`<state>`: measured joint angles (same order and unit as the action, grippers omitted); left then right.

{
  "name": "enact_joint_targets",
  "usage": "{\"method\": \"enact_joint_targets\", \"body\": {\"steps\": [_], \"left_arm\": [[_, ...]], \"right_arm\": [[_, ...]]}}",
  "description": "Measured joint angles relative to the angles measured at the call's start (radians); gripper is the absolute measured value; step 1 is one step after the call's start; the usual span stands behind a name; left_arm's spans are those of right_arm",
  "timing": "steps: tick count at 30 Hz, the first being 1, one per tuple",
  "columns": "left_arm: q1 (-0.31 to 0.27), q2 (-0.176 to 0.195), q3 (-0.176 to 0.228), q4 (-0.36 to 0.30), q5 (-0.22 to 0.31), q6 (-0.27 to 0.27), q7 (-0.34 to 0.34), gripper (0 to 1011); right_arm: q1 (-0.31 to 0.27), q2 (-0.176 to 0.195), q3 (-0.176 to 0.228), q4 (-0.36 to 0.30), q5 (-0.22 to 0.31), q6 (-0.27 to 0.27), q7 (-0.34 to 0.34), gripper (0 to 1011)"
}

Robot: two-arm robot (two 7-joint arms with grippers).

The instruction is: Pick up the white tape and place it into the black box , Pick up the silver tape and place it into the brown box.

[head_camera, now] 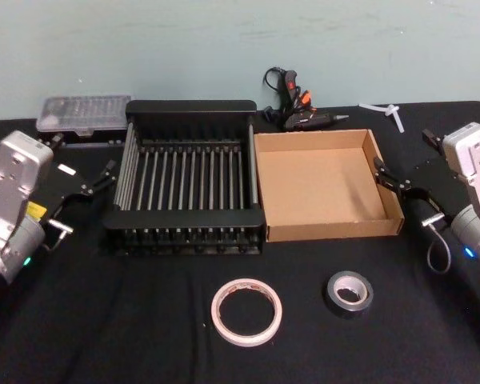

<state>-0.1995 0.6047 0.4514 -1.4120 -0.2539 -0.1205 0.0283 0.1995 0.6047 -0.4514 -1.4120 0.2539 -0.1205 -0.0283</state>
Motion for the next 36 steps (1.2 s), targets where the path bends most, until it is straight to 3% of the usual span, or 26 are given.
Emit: {"method": "enact_joint_targets", "body": {"steps": [36], "left_arm": [[0.0,0.0,0.0,0.0,0.0,0.0,0.0,1001]], "right_arm": [[0.0,0.0,0.0,0.0,0.0,0.0,0.0,1003]]}}
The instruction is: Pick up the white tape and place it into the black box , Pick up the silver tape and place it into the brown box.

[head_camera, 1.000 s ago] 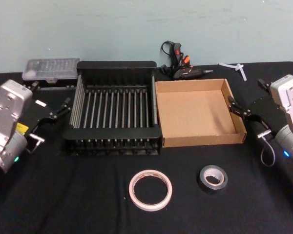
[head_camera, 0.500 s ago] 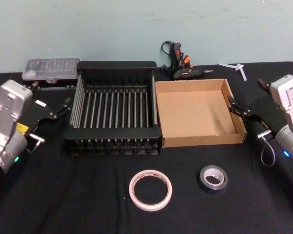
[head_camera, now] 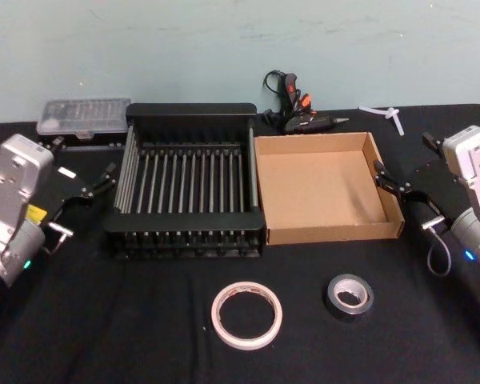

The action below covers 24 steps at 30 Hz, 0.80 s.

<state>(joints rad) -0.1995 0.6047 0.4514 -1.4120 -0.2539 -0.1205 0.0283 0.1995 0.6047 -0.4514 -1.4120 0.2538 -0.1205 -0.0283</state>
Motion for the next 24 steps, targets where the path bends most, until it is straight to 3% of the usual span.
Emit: {"method": "enact_joint_targets", "body": {"steps": [17,24], "left_arm": [[0.0,0.0,0.0,0.0,0.0,0.0,0.0,1001],[0.0,0.0,0.0,0.0,0.0,0.0,0.0,1001]], "right_arm": [[0.0,0.0,0.0,0.0,0.0,0.0,0.0,1002],[-0.013,-0.013,0.024,-0.018,0.004,0.006,0.014,1002]]}}
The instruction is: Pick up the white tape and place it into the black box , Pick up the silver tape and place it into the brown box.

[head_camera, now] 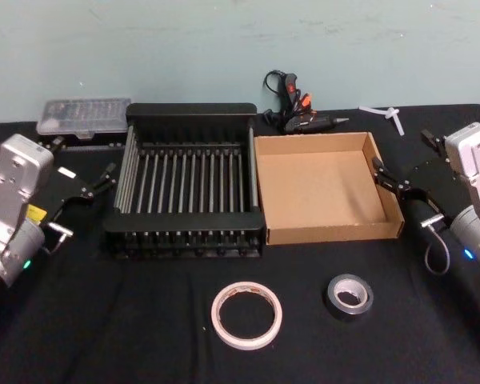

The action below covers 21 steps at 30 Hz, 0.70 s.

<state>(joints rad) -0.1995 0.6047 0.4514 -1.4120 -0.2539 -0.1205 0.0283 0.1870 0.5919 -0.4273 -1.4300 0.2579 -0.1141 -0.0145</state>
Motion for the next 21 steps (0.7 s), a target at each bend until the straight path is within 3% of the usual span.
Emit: {"method": "enact_joint_targets", "body": {"steps": [6,16,21], "left_arm": [[0.0,0.0,0.0,0.0,0.0,0.0,0.0,1001],[0.0,0.0,0.0,0.0,0.0,0.0,0.0,1001],[0.0,0.0,0.0,0.0,0.0,0.0,0.0,1001]], "right_arm": [[-0.022,-0.005,0.02,-0.037,0.018,0.032,0.014,1002],[-0.09,-0.008,0.071,-0.159,0.081,0.158,0.03,1002],[-0.133,-0.013,0.098,-0.235,0.122,0.266,0.024,1002]]}}
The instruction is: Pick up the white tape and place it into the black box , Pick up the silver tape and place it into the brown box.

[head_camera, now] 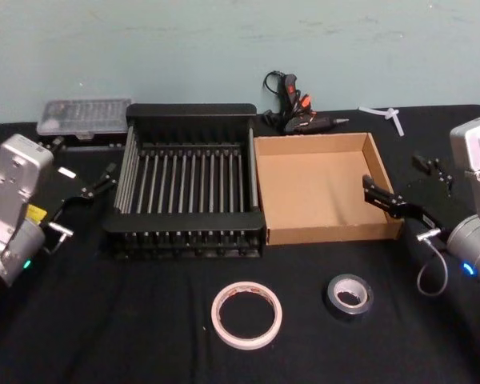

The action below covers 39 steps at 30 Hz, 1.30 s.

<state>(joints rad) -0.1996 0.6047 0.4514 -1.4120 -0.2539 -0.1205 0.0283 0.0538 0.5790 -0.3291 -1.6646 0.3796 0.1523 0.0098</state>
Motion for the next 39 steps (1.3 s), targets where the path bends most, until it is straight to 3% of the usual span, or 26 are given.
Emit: {"method": "enact_joint_targets", "body": {"steps": [5,21,39], "left_arm": [[0.0,0.0,0.0,0.0,0.0,0.0,0.0,1001],[0.0,0.0,0.0,0.0,0.0,0.0,0.0,1002],[0.0,0.0,0.0,0.0,0.0,0.0,0.0,1001]], "right_arm": [[-0.037,-0.002,0.018,-0.064,0.018,0.072,-0.003,1002],[-0.141,0.004,0.053,-0.2,0.043,0.207,0.028,1003],[-0.251,-0.012,0.098,-0.276,0.072,0.346,0.037,1002]]}}
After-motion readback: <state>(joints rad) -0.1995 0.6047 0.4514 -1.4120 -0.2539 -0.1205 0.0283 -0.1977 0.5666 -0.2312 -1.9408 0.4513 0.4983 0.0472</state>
